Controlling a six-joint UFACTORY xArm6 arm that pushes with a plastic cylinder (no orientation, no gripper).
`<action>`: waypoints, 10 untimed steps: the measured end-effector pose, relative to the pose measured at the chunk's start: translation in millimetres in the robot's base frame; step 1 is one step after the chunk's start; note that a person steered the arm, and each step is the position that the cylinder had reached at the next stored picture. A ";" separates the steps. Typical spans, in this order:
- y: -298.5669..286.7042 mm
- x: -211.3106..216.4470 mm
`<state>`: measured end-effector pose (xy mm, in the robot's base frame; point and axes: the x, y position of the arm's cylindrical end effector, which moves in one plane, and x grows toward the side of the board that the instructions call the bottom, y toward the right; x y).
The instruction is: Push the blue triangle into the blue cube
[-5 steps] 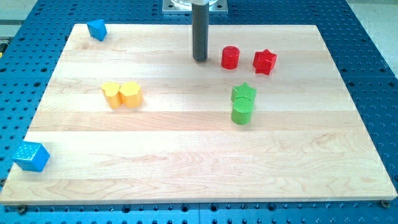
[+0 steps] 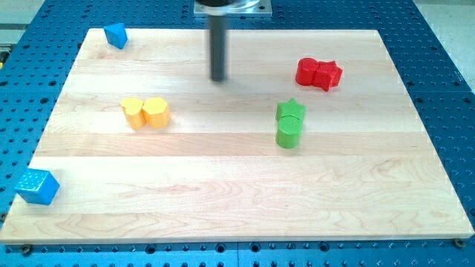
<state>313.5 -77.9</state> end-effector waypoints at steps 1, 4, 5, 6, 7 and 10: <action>-85.3 -8.1; -203.0 -122.2; -148.8 -93.3; -139.4 -15.4; -135.8 -27.9; -177.8 32.1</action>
<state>345.6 -255.7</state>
